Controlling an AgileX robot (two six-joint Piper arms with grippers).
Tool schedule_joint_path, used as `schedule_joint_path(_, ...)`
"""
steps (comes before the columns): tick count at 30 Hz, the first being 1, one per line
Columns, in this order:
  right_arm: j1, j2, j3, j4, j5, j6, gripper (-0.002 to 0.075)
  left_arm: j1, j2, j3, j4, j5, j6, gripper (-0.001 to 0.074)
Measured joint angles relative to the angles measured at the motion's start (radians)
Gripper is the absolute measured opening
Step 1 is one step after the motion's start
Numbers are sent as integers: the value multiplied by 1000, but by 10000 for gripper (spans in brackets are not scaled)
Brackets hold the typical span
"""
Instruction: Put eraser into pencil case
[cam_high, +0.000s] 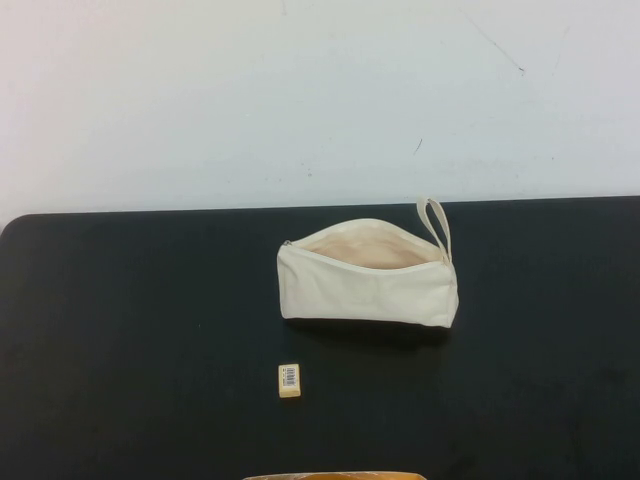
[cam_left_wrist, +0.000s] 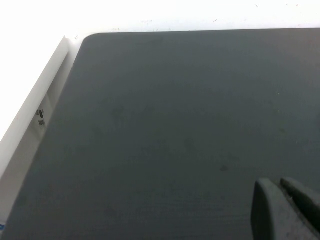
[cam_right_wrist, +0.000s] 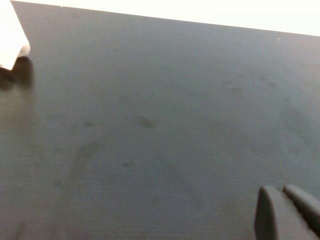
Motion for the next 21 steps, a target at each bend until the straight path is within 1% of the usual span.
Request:
schedule_joint_path(10,0,0,0,0,0,0,-1,0,0,0,3,-11,0,-1)
schedule_joint_path(13,0,0,0,0,0,0,-1,0,0,5,3,-106,2,-1)
schedule_joint_path(21,0,0,0,0,0,0,-1,0,0,5,3,-579,5,-1)
